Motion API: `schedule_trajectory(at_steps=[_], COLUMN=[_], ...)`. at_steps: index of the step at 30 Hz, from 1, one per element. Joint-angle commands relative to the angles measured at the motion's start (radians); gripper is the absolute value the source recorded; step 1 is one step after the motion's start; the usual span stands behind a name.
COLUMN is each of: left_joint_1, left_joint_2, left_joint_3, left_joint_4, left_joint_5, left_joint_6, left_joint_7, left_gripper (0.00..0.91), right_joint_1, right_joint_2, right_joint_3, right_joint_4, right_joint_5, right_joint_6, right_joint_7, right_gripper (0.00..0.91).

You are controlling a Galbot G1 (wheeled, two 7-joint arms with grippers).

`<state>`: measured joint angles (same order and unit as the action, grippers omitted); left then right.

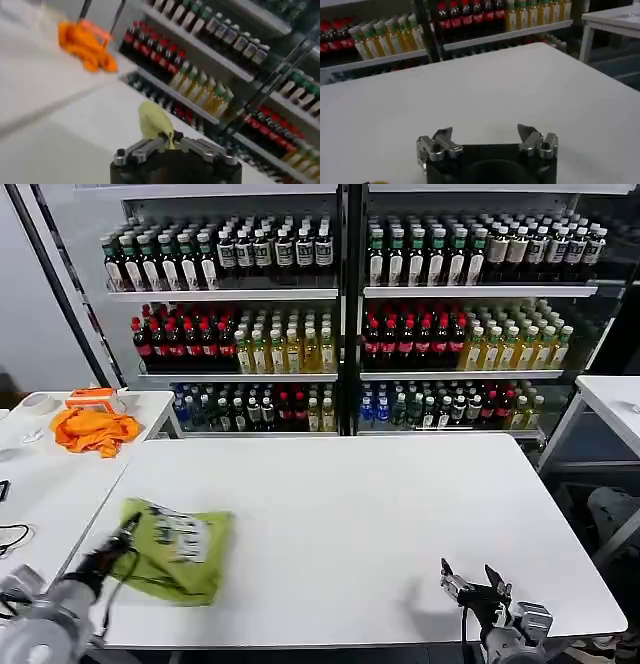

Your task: Fold and organize the clothes.

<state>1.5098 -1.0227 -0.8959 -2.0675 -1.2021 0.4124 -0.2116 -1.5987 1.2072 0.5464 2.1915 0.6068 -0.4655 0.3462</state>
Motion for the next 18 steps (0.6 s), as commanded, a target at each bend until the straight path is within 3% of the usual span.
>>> schedule_trajectory(at_steps=[1, 6, 12, 18], left_joint_1=[0.062, 0.025, -0.184, -0.27], left_joint_2=[0.163, 0.098, -0.021, -0.138], left_joint_3=[0.049, 0.427, 0.702, 0.919], left_joint_4=[-0.113, -0.064, -0.127, -0.081], left_joint_5=[0.352, 0.678, 0.634, 0.592], left_joint_6=[-0.004, -0.09, -0.012, 0.0], left_joint_7=[0.018, 0.015, -0.044, -0.06], left_gripper=[0.02, 0.02, 0.02, 0.02], right_joint_1=[0.029, 0.021, 0.016, -0.005], right_joint_2=[-0.007, -0.013, -0.006, -0.001], right_joint_3=[-0.008, -0.001, 0.011, 0.021], right_joint_4=[-0.032, -0.034, -0.032, -0.021], right_joint_5=[0.014, 0.013, 0.007, -0.008], right_joint_6=[0.008, 0.014, 0.013, 0.014], right_joint_7=[-0.003, -0.004, -0.002, -0.003], right_gripper=[0.907, 0.907, 0.907, 0.907])
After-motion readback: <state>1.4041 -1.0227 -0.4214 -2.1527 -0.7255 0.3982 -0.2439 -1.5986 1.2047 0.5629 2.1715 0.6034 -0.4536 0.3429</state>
